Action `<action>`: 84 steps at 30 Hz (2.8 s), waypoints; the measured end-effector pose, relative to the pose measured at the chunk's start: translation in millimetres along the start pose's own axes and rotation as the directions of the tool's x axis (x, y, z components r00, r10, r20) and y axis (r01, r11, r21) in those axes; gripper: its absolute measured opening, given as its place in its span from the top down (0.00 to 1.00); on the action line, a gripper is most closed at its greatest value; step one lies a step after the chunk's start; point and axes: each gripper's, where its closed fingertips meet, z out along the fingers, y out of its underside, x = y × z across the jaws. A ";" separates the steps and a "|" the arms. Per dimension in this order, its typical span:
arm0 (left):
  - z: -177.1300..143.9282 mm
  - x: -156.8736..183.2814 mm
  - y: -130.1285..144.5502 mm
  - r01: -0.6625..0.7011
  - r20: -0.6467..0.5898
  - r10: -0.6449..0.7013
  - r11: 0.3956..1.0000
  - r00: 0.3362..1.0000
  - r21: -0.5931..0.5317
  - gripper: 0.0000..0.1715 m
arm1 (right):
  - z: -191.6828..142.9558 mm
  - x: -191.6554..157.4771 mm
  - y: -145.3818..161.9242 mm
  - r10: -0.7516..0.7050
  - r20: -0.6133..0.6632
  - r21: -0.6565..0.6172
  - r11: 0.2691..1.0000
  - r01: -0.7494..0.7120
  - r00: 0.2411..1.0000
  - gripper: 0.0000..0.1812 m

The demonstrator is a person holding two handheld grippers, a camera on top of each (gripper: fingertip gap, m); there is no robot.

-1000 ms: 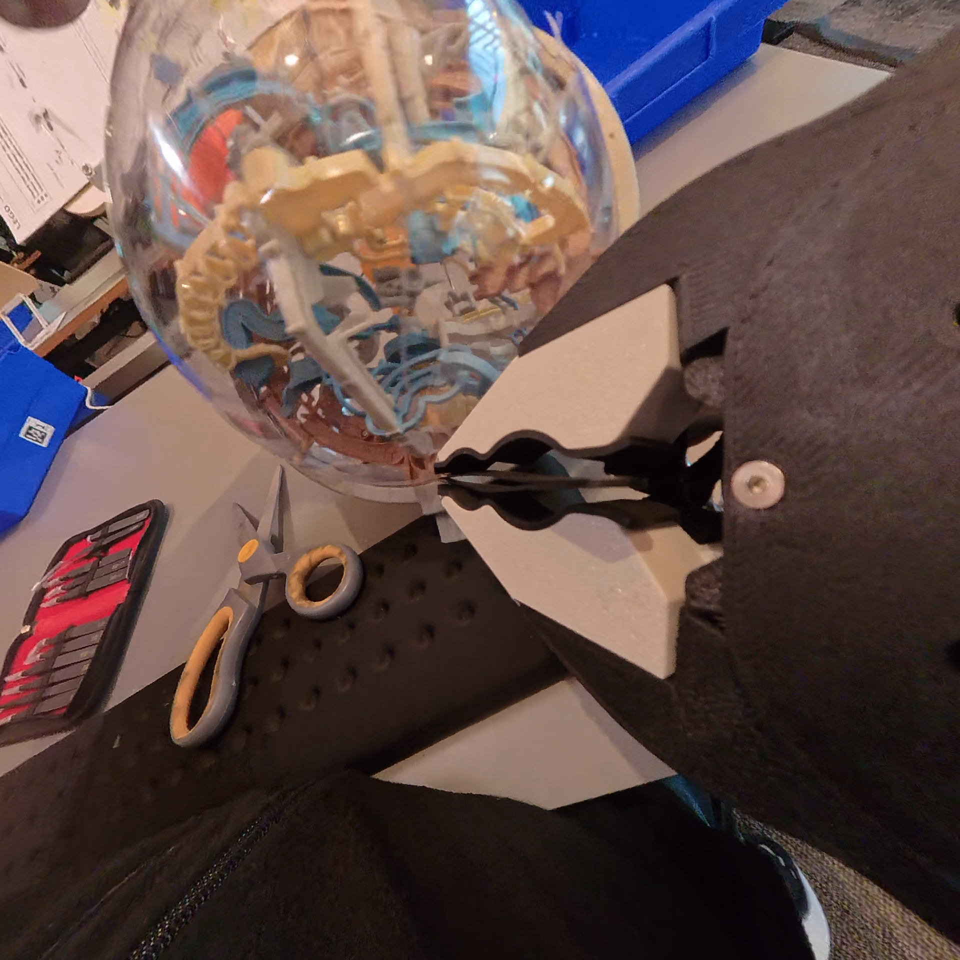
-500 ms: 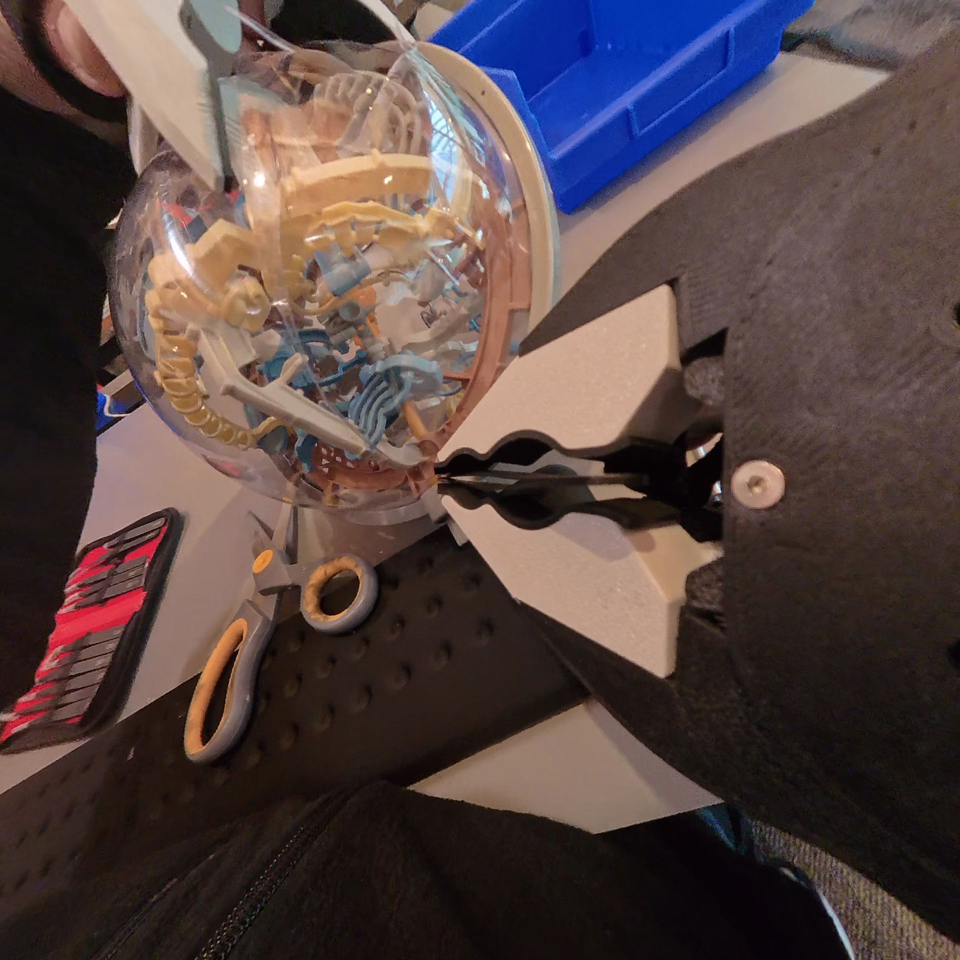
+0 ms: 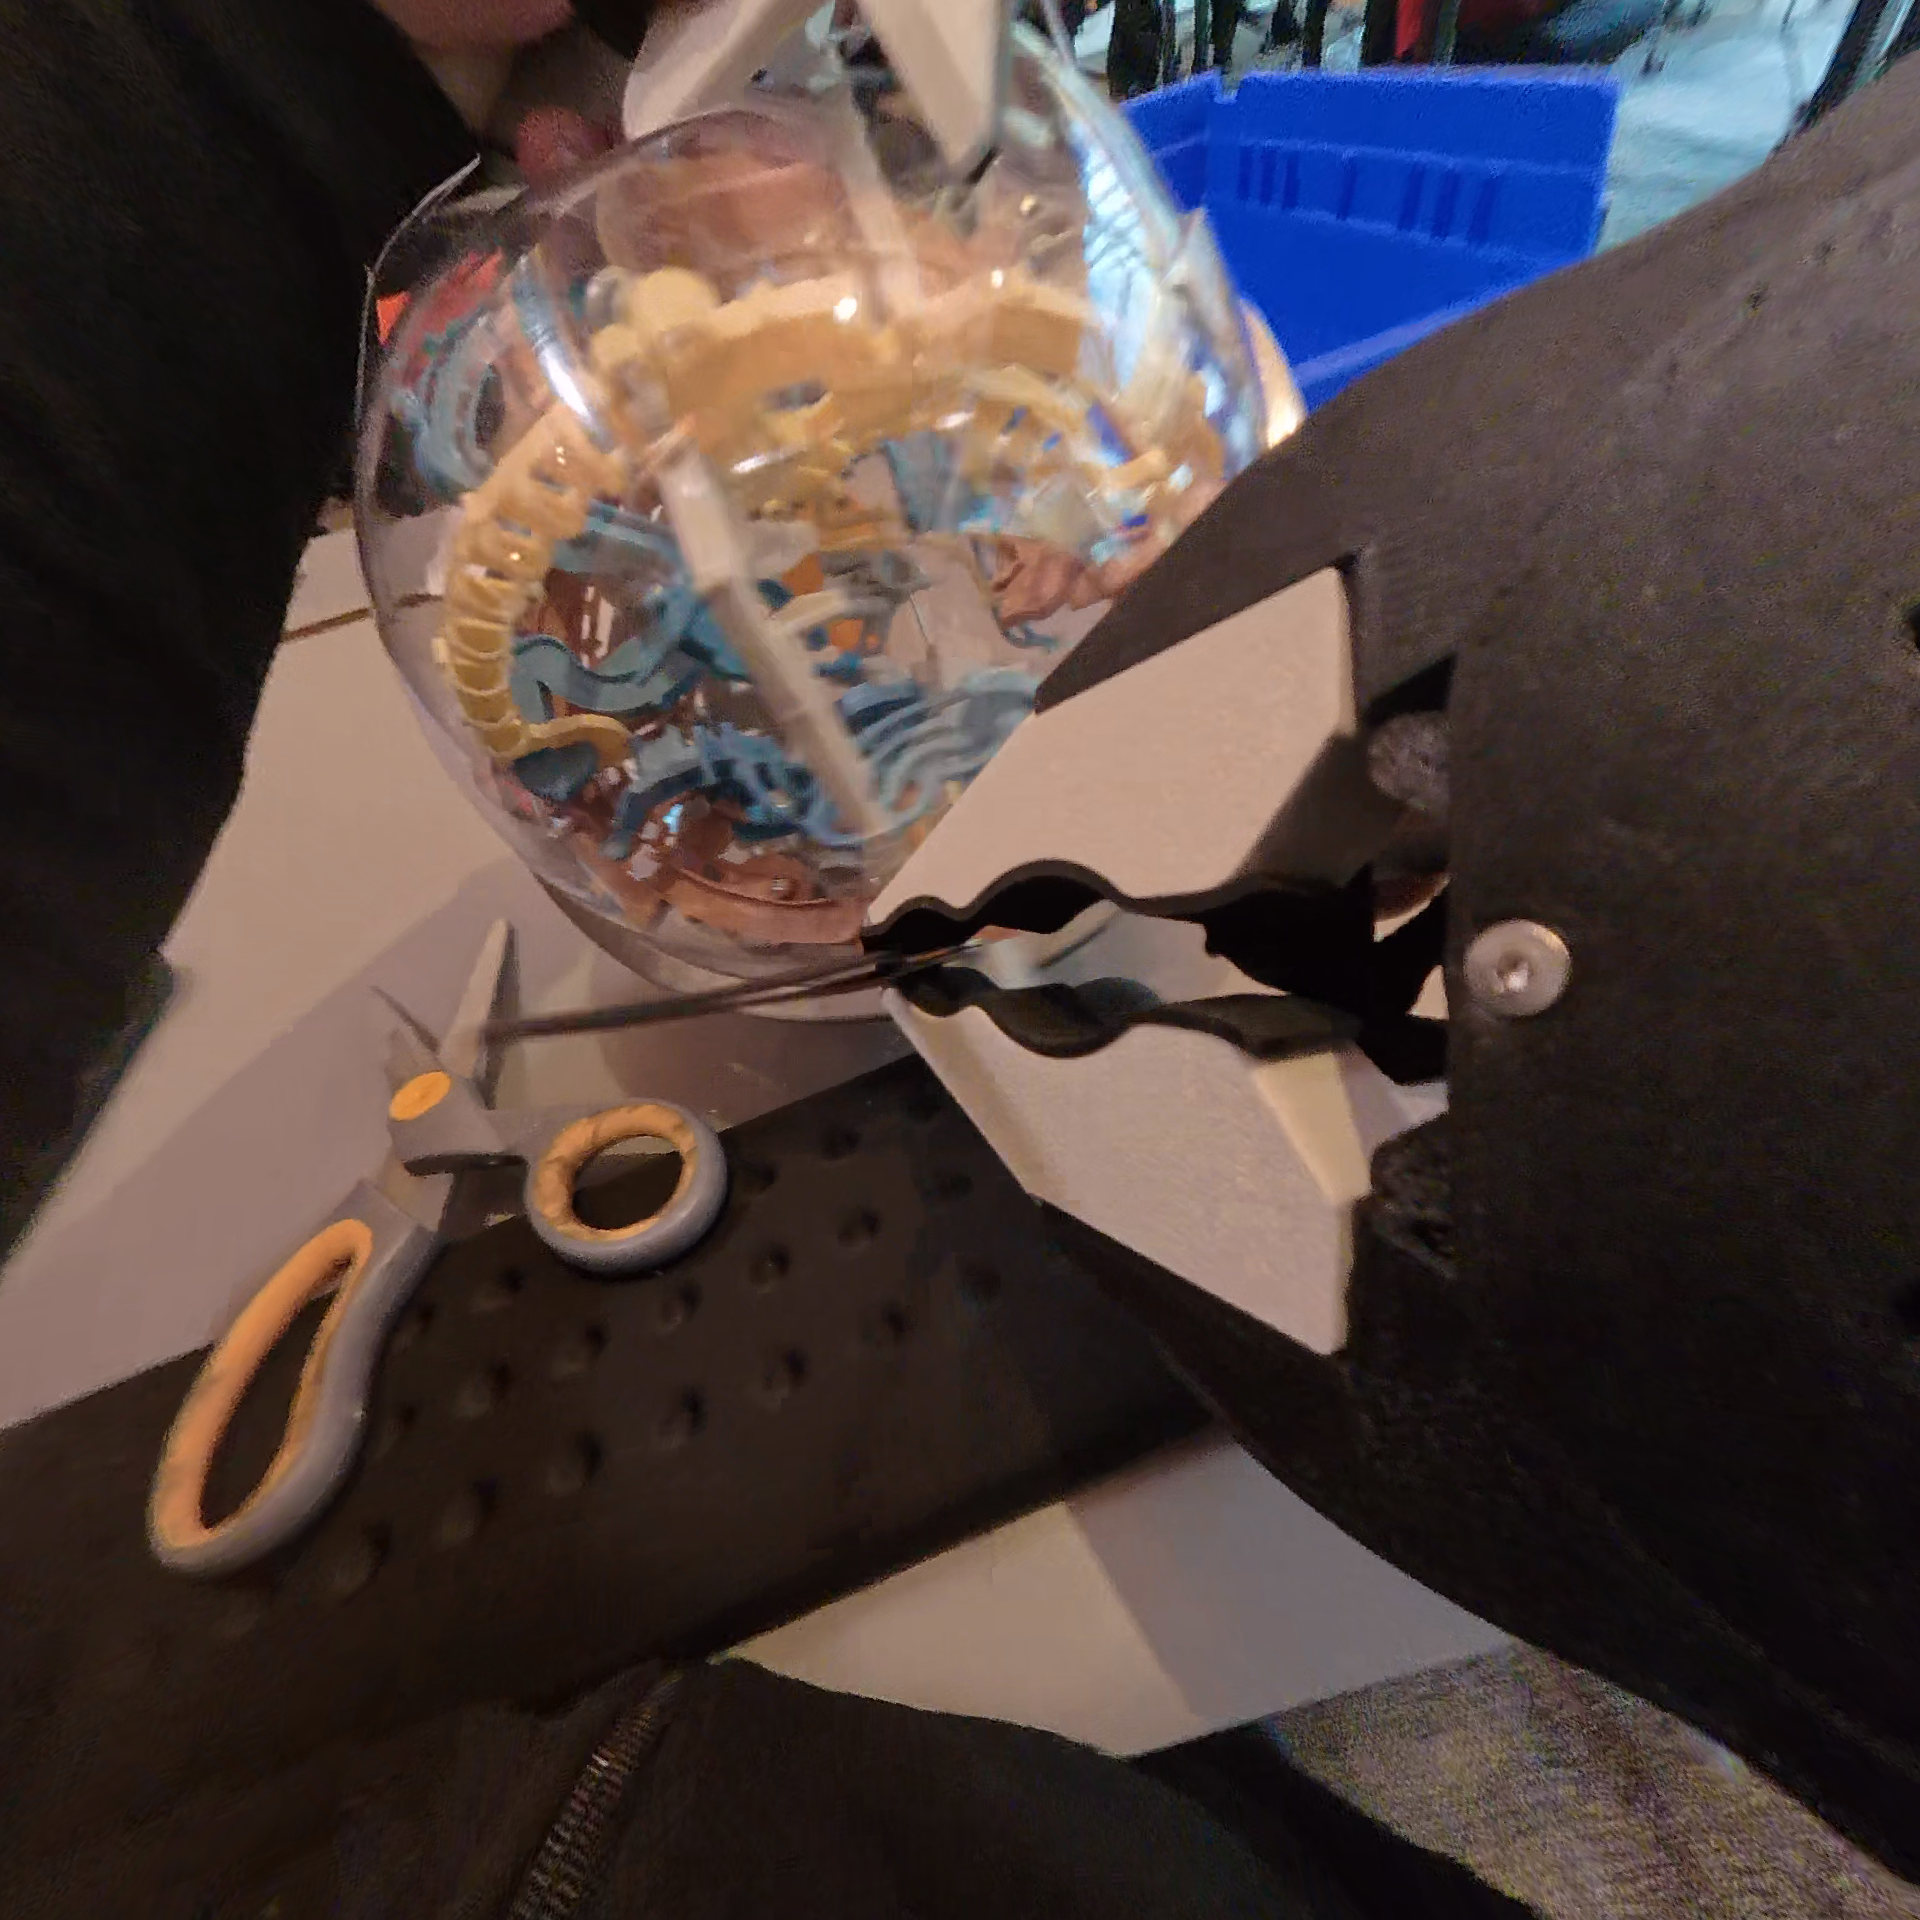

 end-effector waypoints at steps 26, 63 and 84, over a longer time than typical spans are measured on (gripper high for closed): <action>-34.5 4.6 34.6 0.063 -0.011 -0.062 0.988 0.998 0.145 0.14 | -9.5 -19.9 5.1 0.320 0.170 0.171 0.922 -0.347 0.932 0.87; -67.2 12.8 87.0 0.276 0.106 -0.429 0.731 0.897 0.624 0.10 | -82.9 -16.3 122.0 0.797 -0.191 -0.086 0.568 -0.818 0.574 0.78; -76.3 40.9 121.1 0.171 0.184 -0.605 0.480 0.775 0.861 0.09 | -48.7 -43.8 119.4 0.754 -0.225 -0.301 0.549 -0.780 0.617 0.84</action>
